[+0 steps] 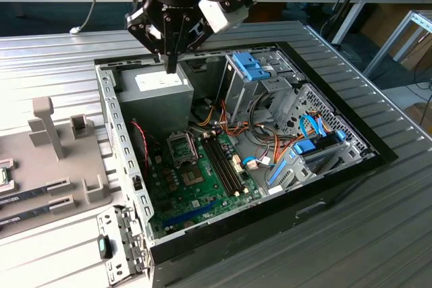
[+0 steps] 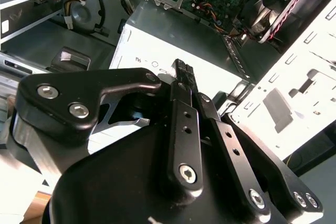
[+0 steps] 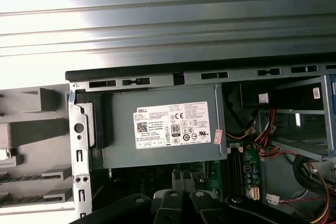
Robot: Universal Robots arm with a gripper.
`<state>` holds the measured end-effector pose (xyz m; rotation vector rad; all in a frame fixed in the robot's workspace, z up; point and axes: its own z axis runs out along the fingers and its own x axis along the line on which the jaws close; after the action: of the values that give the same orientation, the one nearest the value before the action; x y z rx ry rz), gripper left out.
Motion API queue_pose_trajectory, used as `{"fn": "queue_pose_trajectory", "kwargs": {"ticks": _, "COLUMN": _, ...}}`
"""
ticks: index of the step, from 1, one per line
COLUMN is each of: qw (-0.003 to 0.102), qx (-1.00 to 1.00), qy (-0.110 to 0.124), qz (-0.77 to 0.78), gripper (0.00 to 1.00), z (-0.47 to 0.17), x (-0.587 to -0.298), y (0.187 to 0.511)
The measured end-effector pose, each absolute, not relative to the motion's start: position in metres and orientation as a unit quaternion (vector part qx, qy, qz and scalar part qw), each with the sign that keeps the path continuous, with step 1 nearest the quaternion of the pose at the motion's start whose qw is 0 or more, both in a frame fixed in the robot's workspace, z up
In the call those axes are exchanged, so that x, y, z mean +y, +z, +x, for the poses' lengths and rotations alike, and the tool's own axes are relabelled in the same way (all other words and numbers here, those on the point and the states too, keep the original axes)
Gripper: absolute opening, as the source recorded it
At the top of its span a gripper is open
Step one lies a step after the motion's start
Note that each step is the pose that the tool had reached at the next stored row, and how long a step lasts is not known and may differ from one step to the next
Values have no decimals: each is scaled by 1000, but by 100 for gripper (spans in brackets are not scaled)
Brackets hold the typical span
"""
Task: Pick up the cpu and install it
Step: 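Reach for the cpu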
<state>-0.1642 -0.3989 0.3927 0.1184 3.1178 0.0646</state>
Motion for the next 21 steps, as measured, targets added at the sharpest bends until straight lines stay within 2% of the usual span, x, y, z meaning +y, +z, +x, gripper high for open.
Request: {"fn": "queue_pose_trajectory", "kwargs": {"ticks": 21, "qw": 10, "qx": 999, "qy": 21, "qz": 38, "gripper": 11, "z": -173, "x": -399, "y": 392}}
